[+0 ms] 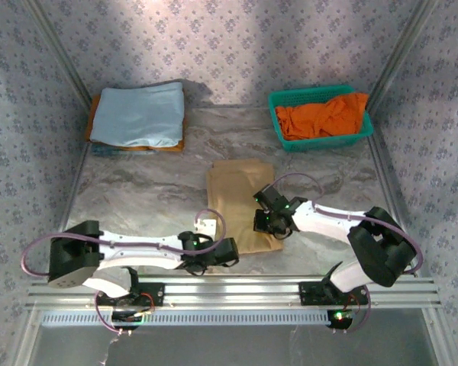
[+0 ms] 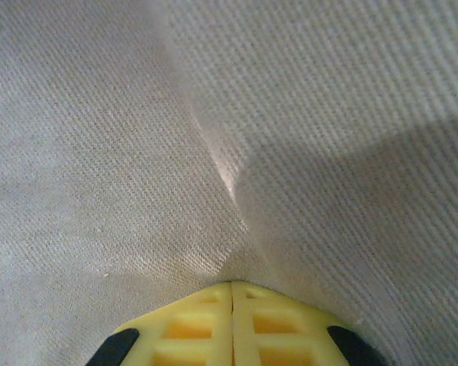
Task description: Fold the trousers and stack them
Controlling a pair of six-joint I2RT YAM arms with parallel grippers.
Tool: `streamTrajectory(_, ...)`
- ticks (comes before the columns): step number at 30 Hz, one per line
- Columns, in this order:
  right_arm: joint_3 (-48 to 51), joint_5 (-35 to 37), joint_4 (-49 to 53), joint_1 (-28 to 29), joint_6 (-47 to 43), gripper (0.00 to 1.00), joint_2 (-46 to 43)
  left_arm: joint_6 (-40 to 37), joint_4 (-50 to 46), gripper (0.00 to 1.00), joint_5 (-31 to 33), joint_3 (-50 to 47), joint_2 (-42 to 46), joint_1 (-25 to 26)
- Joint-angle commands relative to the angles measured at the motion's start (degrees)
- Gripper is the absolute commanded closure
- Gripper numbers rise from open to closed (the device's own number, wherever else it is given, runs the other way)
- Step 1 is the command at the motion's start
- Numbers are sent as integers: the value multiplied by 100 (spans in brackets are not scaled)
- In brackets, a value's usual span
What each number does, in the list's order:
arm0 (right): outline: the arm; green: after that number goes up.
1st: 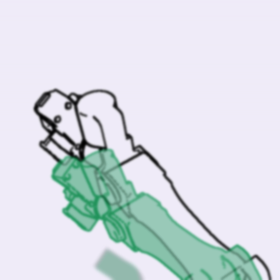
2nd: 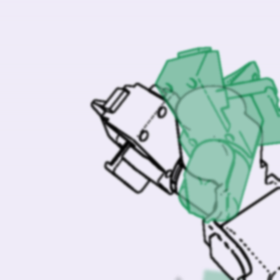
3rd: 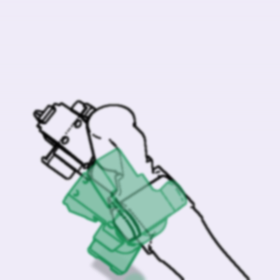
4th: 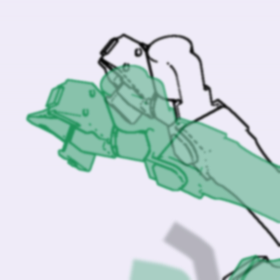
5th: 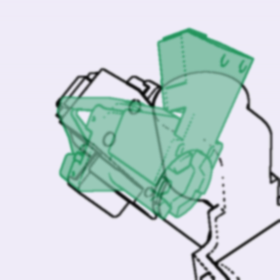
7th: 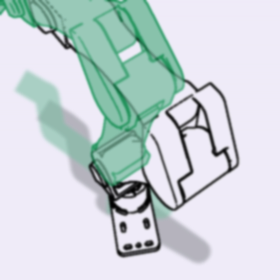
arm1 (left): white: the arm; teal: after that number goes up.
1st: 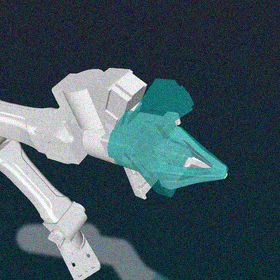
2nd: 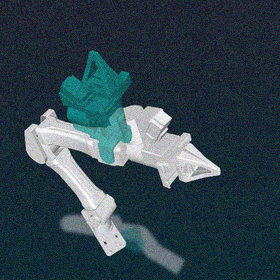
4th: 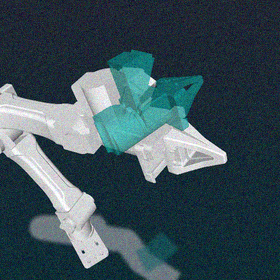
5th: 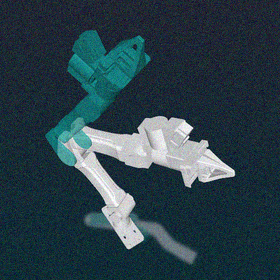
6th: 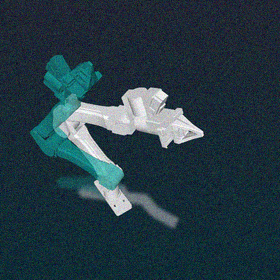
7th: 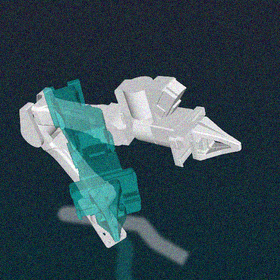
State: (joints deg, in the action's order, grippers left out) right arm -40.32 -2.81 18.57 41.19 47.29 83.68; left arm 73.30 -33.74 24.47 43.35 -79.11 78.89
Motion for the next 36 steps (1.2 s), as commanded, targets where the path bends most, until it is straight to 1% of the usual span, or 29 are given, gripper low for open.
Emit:
streamTrajectory(1, 136, 296, 277, -372, -263, 93, 240, -745, -456, 100, 140, -88, 565, 52)
streamTrajectory(5, 21, 177, 295, -580, -463, 95, 358, -1329, -690, 100, 108, -46, 1003, 48)
streamTrajectory(9, -146, 118, 358, -671, -597, 95, 503, -1723, -835, 100, 13, -134, 1287, 47)
streamTrajectory(16, -200, -15, 341, -712, -683, 95, 588, -1941, -1008, 100, -378, -240, 1408, 155)
streamTrajectory(19, -222, -80, 368, -685, -669, 94, 543, -1864, -1115, 100, -345, -158, 1373, 159)
streamTrajectory(20, -222, -86, 375, -679, -666, 93, 514, -1880, -1024, 95, -364, -108, 1388, 157)
streamTrajectory(21, -239, -141, 397, -672, -665, 93, 464, -1868, -939, 81, -341, -54, 1371, 158)
streamTrajectory(23, -281, -155, 440, -656, -660, 92, 398, -1844, -602, 58, -330, -12, 1312, 158)
streamTrajectory(24, -307, -149, 480, -641, -668, 92, 365, -1812, -287, 49, -362, -50, 1246, 153)
streamTrajectory(25, -327, -130, 507, -640, -678, 92, 351, -1827, 13, 44, -463, -87, 1159, 154)
streamTrajectory(28, -354, -127, 530, -648, -688, 91, 397, -1901, 662, 40, -726, -169, 781, 188)
streamTrajectory(31, -359, -172, 490, -649, -696, 91, 469, -2128, 921, 40, -778, -172, 355, 218)
streamTrajectory(33, -359, -185, 474, -647, -695, 91, 489, -2325, 813, 44, -567, -64, 4, 223)
streamTrajectory(36, -356, -156, 478, -650, -687, 90, 427, -2512, 546, 51, -49, 144, -475, 212)
